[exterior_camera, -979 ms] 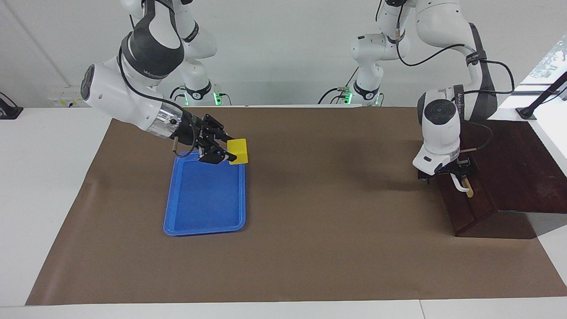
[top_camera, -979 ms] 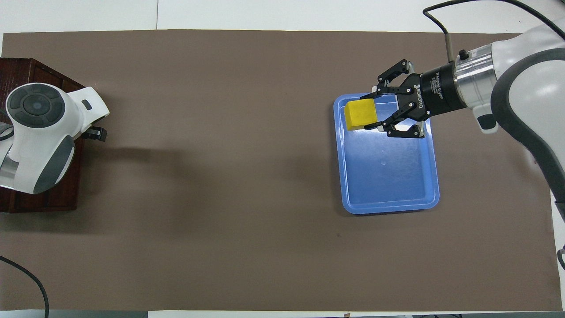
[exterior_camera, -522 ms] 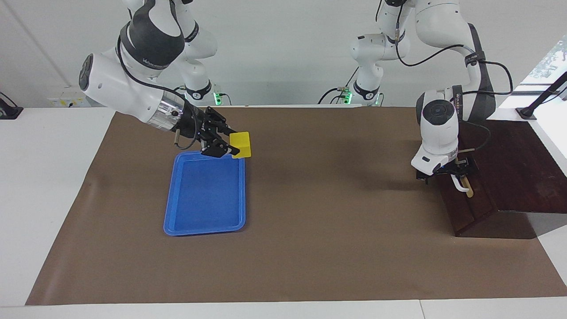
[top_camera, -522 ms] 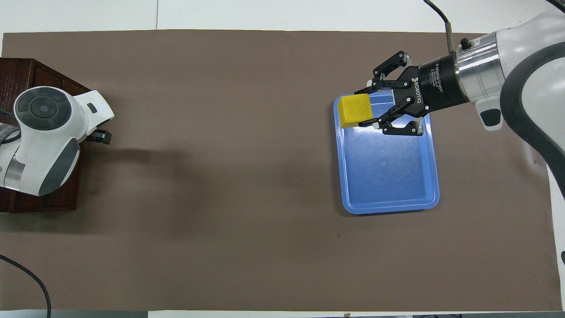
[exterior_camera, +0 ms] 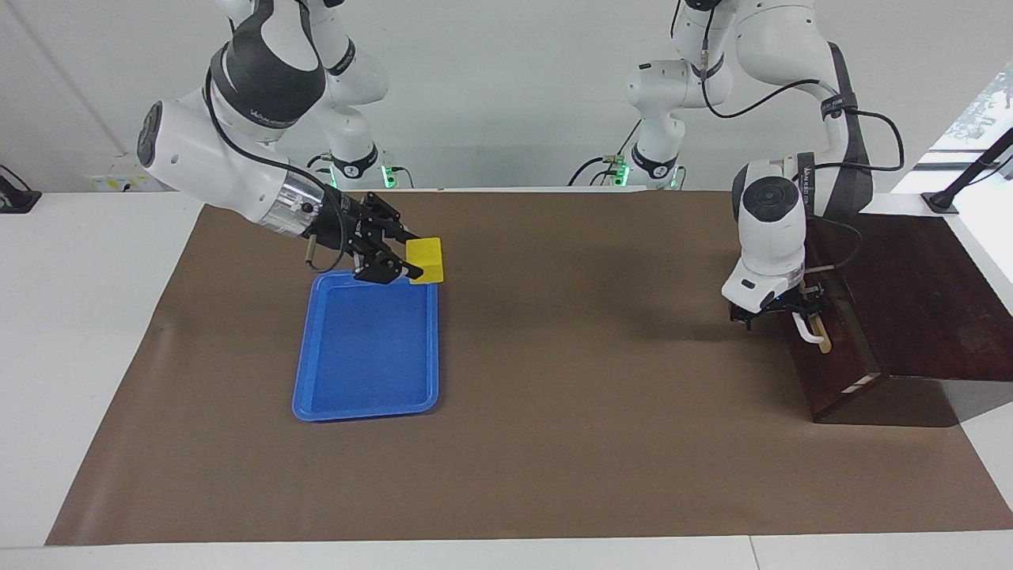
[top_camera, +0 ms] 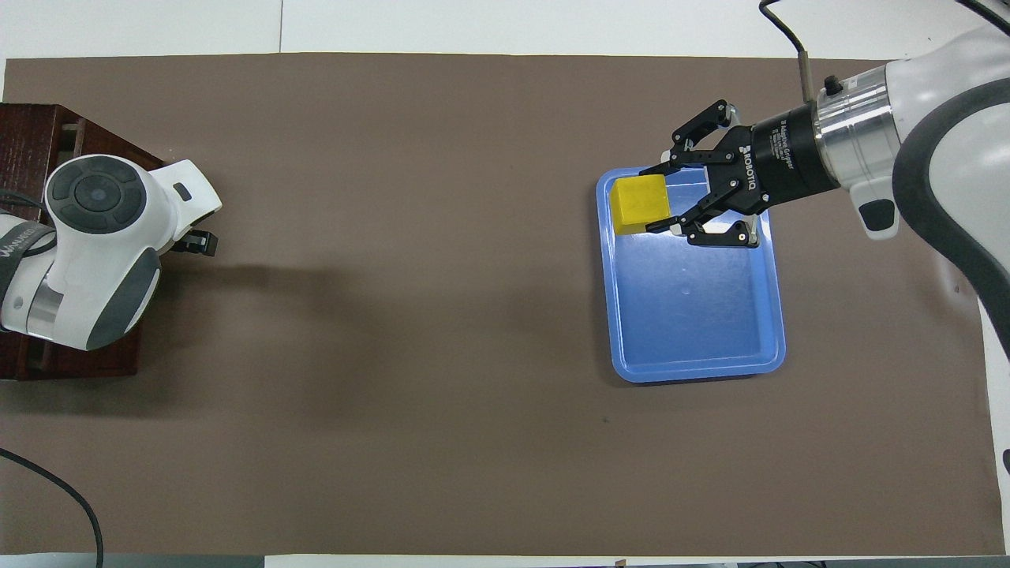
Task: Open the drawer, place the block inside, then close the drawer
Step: 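Pull the drawer open toward the robot with the left gripper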
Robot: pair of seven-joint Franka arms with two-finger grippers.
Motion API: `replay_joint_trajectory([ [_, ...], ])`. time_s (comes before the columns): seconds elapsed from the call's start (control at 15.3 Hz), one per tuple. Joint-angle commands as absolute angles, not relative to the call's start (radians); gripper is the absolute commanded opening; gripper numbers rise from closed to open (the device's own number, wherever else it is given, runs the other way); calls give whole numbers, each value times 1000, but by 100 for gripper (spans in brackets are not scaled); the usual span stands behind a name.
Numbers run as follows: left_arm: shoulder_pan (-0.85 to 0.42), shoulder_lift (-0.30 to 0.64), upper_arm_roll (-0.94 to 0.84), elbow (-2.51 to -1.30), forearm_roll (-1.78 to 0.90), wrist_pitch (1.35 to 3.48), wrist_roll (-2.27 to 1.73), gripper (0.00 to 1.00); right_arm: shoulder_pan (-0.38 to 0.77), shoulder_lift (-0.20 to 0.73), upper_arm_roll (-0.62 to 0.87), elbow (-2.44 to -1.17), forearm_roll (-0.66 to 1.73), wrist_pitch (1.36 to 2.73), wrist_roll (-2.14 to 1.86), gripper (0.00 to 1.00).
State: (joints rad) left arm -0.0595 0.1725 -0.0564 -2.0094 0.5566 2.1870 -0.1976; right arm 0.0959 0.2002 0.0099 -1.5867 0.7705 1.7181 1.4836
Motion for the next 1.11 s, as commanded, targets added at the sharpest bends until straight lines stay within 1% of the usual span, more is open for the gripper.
replay_joint_trajectory([
  [0.0, -95, 164, -52, -2028, 529, 2172, -232, 100, 83, 181, 15, -1626, 770, 1709, 1493, 0],
  [0.52, -110, 164, -52, -2028, 497, 2171, -255, 100, 87, 179, 14, -1634, 769, 1721, 1491, 0],
  [1.04, -146, 161, -52, -2023, 482, 2125, -291, 100, 86, 179, 14, -1634, 769, 1718, 1483, 0],
])
